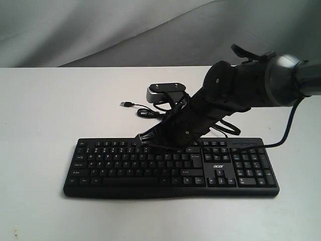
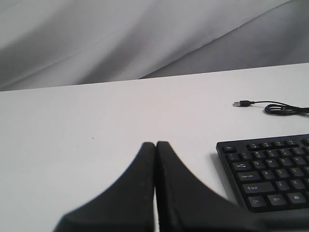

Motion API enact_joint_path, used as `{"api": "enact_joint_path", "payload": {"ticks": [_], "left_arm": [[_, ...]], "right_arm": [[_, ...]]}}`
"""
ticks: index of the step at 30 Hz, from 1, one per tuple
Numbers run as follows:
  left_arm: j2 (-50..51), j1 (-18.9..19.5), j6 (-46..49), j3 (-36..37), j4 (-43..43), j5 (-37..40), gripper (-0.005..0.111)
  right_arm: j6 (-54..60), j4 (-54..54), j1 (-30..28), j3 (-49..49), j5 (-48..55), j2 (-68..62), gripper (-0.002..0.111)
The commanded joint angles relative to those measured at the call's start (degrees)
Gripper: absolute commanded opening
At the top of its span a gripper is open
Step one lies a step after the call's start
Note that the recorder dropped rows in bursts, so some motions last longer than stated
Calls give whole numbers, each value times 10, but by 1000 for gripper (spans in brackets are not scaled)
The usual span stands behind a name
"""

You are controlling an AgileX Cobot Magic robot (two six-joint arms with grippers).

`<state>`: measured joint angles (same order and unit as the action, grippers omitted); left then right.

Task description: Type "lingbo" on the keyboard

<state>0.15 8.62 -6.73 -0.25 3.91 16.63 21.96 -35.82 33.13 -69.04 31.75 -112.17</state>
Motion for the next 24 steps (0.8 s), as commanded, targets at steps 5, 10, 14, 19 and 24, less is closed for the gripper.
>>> {"api": "enact_joint_path", "payload": {"ticks": [5,10,14,19,24], "left_arm": [[-1,1,-2,2,-5,-3,1],[-1,1,-2,2,-5,-3,1],[-1,1,-2,2,-5,-3,1],[-1,1,-2,2,-5,-3,1],[-1,1,-2,2,-5,-3,1]], "right_arm": [[-11,9,1,-3,-8,-20,0],[-11,9,2,-3,-6,-22,0],[-11,10,6,-3,-5,-22,0],[-11,18,10,-3,-5,-22,0],[-12,17,10,-3,-5,-22,0]]}}
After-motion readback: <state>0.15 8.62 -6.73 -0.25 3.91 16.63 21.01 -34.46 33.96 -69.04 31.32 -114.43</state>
